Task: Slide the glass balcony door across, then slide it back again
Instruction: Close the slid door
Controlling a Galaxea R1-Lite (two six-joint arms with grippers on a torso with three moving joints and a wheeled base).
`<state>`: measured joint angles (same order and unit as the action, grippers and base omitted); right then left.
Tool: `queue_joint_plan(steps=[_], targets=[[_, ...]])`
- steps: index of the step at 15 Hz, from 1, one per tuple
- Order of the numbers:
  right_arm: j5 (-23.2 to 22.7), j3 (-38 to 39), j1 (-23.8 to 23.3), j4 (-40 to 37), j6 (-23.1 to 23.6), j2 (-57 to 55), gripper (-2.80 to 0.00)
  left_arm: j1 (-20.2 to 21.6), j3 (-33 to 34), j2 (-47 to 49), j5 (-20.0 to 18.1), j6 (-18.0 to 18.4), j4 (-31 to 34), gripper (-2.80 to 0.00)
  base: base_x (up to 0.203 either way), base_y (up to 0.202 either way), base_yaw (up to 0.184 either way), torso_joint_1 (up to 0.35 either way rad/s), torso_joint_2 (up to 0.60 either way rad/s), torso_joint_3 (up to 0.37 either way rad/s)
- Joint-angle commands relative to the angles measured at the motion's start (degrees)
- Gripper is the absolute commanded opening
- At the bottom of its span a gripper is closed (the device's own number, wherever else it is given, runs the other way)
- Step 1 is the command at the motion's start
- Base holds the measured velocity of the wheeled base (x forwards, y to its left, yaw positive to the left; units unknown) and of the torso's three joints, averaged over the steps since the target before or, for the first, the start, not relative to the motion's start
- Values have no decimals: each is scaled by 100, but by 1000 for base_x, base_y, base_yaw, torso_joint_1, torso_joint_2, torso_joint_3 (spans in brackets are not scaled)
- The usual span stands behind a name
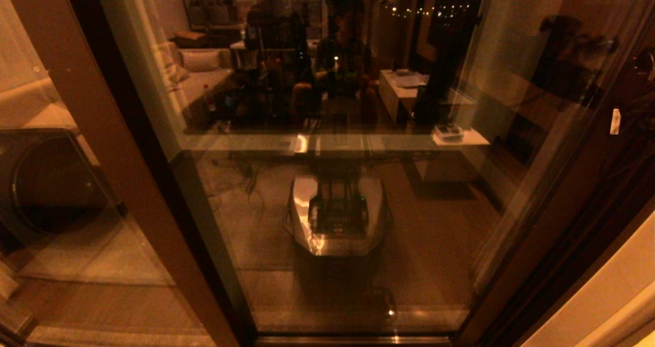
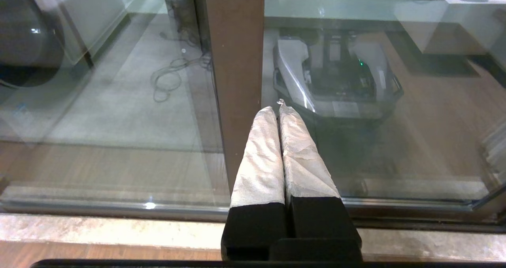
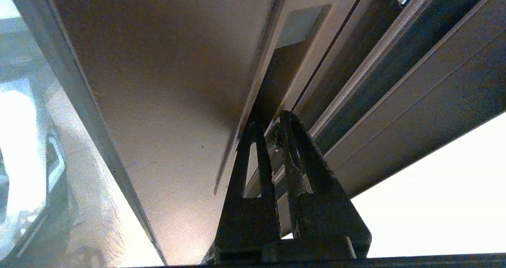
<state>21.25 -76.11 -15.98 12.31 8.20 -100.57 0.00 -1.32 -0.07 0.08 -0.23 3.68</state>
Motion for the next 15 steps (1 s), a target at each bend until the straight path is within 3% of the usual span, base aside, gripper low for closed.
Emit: queue_joint_plan(steps=[1, 15], targets=[[18, -18, -22, 8, 6, -90, -280, 0, 0, -1, 0, -3, 1, -280, 0, 0, 0, 0, 0, 0], [55, -76, -293, 17, 77, -204, -280, 0, 0, -1, 0, -3, 1, -280, 0, 0, 0, 0, 0, 0]])
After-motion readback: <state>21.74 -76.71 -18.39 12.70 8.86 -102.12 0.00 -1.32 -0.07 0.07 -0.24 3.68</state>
